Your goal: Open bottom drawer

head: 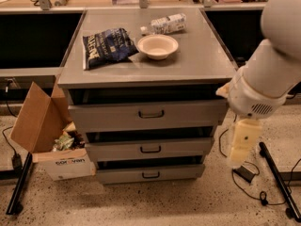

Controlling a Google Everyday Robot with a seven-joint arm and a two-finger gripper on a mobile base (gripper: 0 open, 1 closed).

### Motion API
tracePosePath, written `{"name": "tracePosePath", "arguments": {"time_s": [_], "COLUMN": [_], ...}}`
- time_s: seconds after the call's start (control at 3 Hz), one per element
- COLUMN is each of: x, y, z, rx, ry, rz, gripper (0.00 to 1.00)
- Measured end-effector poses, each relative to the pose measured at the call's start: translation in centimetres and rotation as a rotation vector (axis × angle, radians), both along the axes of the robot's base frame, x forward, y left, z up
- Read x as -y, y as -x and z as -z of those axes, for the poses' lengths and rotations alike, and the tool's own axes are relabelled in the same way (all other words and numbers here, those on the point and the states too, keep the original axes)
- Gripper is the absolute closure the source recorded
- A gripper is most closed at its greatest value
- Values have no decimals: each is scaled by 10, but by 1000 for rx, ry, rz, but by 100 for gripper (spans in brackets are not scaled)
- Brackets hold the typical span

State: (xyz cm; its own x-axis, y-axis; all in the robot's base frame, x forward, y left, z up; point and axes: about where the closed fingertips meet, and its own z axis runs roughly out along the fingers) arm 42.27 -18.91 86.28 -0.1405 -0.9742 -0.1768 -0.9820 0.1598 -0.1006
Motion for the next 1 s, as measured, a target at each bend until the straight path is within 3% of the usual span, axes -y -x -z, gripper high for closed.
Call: {"name": "tracePosePath", "arguments": {"time_s": [0.33, 0.67, 1.0], "x": [-8, -8, -4], "y": [22, 22, 13], "z": [85, 85, 139], "rx": [-102, -102, -105], "ry": [-26, -26, 18], "rz": [-44, -44, -96], "gripper": [0, 0, 0]}}
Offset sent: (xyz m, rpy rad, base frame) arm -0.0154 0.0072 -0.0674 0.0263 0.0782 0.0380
